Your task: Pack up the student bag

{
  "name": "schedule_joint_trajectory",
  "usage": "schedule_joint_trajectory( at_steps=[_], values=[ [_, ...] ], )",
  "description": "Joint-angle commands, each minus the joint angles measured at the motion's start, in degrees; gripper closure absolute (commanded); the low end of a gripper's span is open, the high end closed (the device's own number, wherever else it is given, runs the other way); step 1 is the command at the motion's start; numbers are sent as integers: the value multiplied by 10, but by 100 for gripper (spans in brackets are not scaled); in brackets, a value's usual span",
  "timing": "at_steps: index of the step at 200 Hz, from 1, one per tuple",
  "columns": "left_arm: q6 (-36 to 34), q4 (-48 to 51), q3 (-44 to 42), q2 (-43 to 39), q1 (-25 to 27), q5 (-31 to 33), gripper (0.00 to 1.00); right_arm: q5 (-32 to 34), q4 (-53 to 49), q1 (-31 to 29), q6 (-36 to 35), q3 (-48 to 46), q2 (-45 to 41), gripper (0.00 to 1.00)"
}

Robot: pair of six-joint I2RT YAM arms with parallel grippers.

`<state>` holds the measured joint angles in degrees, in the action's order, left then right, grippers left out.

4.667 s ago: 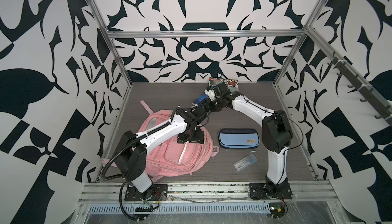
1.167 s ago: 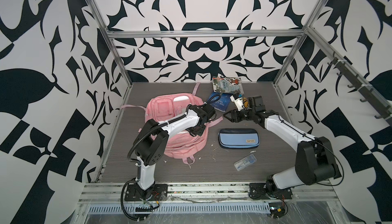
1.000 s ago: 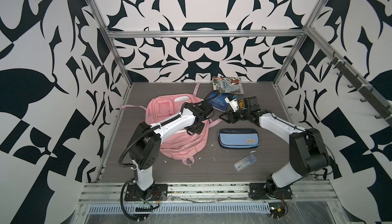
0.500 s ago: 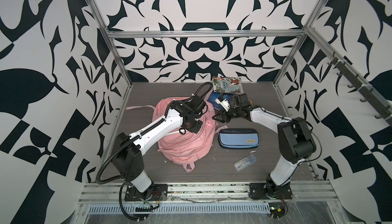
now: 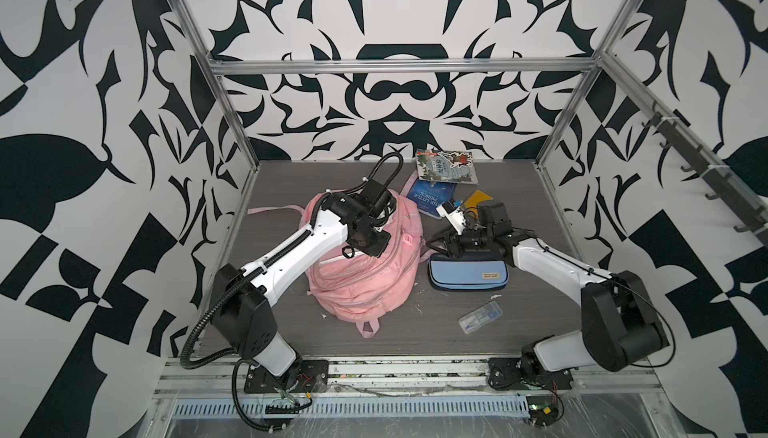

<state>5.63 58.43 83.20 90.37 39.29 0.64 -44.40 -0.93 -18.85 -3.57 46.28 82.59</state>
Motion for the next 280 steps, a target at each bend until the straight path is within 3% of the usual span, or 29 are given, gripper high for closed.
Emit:
schedule_joint_trajectory(
  at_steps=[1,94,201,249,280],
  values=[
    [-20,0,36,-40,-12,-54,100,12,-1,-1,-14,-4,-5,59],
    [-32,24,60,-37,-18,-107,100,37,30,-19,-23,4,67,62],
    [-40,47,79,-20,-18,-158,100,63,65,-42,-22,31,118,59],
    [-38,48,72,-17,-18,-169,100,100,99,-48,-5,17,91,64],
    [-38,48,70,-15,-18,-169,100,127,99,-48,-11,-1,64,78]
  ],
)
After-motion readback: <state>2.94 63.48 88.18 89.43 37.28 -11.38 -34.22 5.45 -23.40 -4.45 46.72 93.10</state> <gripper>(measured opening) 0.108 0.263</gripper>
